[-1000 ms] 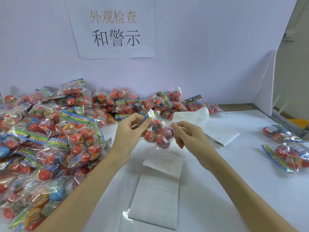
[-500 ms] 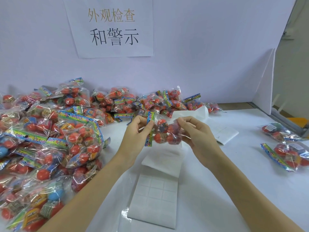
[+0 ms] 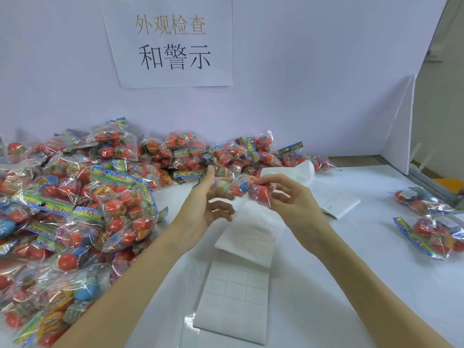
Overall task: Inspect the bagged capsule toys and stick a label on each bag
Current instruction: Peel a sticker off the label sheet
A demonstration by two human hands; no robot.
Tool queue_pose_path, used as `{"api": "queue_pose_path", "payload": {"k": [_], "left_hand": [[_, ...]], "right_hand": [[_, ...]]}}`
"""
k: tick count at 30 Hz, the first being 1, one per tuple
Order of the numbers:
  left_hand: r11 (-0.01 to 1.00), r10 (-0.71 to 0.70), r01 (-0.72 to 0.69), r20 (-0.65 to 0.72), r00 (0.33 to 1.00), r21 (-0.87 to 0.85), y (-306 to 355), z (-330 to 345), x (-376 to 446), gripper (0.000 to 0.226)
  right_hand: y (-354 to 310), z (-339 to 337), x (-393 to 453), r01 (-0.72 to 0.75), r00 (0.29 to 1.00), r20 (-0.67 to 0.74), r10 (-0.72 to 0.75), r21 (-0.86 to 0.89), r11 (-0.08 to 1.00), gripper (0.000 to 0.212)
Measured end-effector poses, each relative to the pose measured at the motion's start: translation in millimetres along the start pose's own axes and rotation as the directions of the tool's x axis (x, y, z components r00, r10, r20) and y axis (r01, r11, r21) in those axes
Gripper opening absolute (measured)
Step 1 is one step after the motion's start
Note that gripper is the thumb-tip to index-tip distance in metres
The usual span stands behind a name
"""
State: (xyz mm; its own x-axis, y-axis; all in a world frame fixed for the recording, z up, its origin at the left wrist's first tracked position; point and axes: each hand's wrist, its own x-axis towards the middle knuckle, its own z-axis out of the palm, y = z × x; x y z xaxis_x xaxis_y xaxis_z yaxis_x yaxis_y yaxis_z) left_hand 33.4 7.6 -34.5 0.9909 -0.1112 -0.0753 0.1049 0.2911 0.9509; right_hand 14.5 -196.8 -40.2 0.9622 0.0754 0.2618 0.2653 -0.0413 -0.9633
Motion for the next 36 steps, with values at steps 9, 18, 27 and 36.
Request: {"api": "queue_pose_path", "payload": {"k": [9,18,27,36], "left_hand": [[0.973,0.201,-0.206,0.059,0.978,0.102,-11,0,3,0.039],[0.895,0.285,-0.275,0.022,0.958,0.351,-11,-2,0,0.030],[0.942,0.270,-0.242,-0.097,0.958,0.233,-13,2,1,0.027],[0.933,0.322,-0.287,-0.150,0.935,0.215,-11,-6,6,0.054]], "right_hand": [[2,4,4,-0.097,0.991,-0.060,0.117,0.269,0.958,0.032],[5,-2,1,-0.216,0.976,0.068,0.205,0.219,0.952,0.017],[3,-3,3,-0.254,0.967,0.104,0.232,0.319,0.913,0.023],[5,6,-3,-0.268,0.952,0.177,0.251,0.081,0.960,0.022]]}}
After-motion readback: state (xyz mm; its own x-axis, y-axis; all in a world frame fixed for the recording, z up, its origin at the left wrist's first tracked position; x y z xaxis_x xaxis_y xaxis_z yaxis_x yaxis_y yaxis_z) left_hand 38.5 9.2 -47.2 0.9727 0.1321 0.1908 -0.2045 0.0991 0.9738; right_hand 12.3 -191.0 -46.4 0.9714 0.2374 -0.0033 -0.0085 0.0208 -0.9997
